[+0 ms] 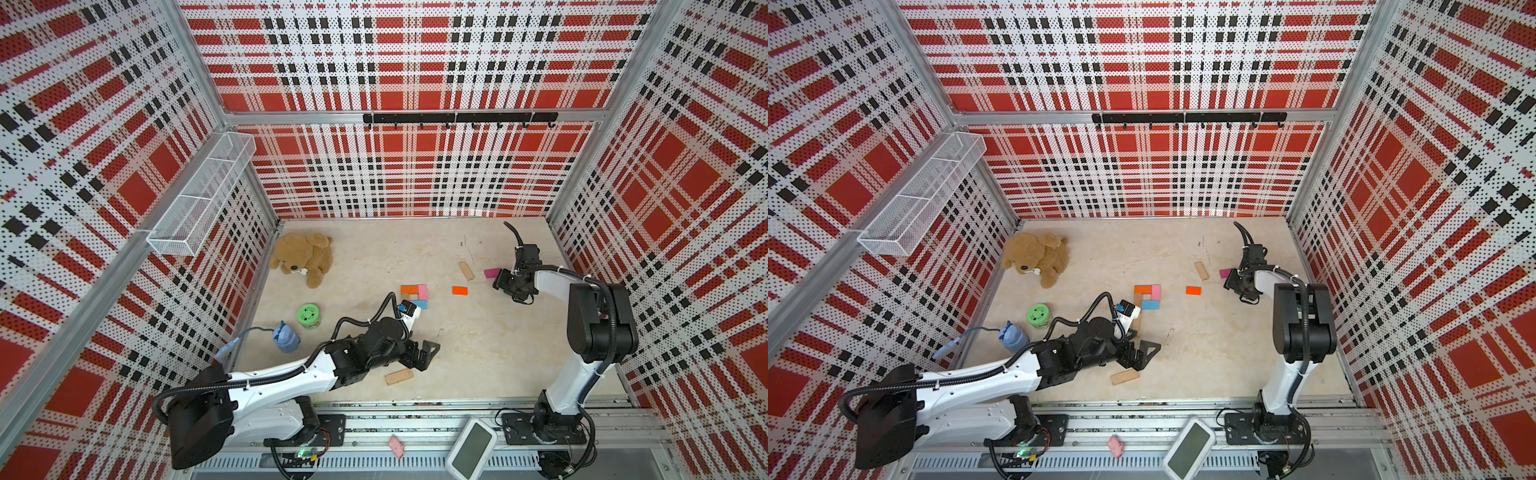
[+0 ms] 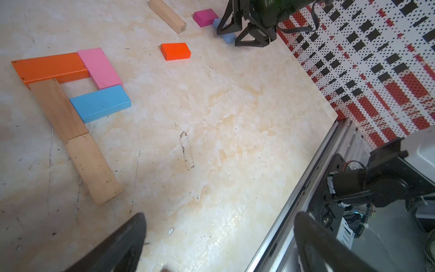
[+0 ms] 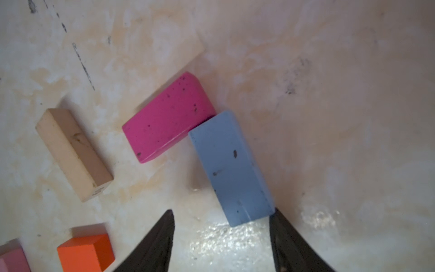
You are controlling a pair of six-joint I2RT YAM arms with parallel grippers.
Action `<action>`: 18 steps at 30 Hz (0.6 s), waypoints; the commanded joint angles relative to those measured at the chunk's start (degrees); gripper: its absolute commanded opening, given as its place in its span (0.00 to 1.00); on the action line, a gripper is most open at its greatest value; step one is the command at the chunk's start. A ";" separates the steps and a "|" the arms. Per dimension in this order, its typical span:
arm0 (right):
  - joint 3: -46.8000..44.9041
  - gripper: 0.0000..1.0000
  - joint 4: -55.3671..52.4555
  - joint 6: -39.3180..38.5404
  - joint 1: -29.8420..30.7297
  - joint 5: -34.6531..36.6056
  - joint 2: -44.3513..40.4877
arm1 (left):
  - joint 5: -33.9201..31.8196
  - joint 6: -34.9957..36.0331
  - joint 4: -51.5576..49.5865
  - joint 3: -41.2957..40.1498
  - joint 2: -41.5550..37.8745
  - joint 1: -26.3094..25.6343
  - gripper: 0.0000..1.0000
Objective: Assemble the letter p with building blocks
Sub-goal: Pick up the building block from the center of the board.
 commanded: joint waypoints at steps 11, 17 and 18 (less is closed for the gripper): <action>8.76 0.87 -4.34 -4.16 -0.21 4.33 3.84 | 1.11 -0.43 0.59 2.18 1.67 0.45 0.99; 9.32 0.79 -4.10 -5.20 -0.29 1.74 5.70 | 1.35 -0.41 0.59 2.19 1.88 0.60 0.99; 9.32 0.78 -4.10 -5.28 -0.29 1.56 5.80 | 1.37 -0.38 0.59 2.19 1.88 0.60 0.99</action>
